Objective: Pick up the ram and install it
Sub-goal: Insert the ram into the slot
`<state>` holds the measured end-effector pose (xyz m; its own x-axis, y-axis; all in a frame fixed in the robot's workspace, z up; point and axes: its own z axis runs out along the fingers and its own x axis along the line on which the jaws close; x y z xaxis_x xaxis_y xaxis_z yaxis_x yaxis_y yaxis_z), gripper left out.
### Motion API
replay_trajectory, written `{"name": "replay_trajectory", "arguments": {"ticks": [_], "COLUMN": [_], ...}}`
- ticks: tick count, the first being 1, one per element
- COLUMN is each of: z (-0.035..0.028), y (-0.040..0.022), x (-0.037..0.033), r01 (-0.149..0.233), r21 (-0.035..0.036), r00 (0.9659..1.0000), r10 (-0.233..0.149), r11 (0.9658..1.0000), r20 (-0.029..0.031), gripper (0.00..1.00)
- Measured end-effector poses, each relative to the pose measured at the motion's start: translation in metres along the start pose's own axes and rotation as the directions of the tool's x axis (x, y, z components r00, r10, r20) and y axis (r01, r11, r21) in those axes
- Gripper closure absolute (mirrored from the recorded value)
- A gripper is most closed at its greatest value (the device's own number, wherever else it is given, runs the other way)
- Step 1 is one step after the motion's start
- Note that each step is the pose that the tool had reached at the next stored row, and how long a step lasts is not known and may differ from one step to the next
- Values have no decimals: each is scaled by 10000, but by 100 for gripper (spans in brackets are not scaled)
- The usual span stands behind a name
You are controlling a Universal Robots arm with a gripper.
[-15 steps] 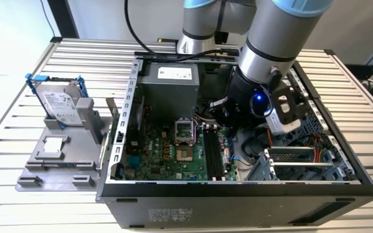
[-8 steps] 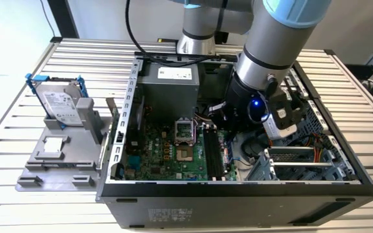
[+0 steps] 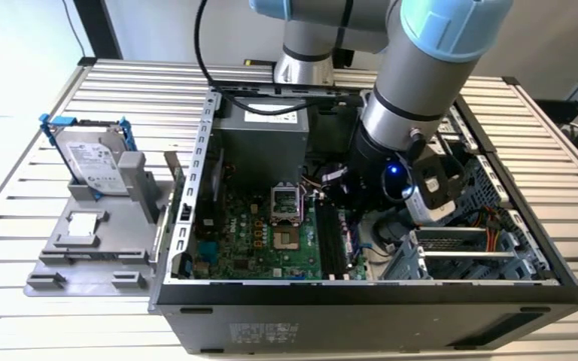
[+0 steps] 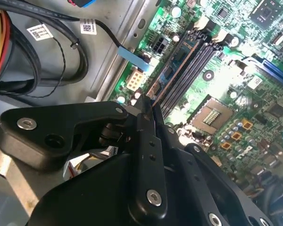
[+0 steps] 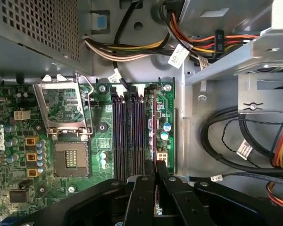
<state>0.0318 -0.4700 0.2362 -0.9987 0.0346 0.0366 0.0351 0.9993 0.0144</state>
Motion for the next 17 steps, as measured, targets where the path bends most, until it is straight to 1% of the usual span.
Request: {"name": "replay_trajectory", "arguments": {"ticks": [4,6,10,13,17], "z": [66,72,79,99,115], "y": [-1,-6,-19,-49,-55], "x": [2,8,42,41,46], "r01": [164,186,261,321,387], "r21": [5,8,9,13,20], "r00": [9999,9998,9997,9995,9992], "r10": [-164,-186,-261,-321,-387], "r11": [9999,9998,9997,9995,9992], "r20": [-4,-5,-7,-25,-32], "gripper": [100,100,100,100,100]}}
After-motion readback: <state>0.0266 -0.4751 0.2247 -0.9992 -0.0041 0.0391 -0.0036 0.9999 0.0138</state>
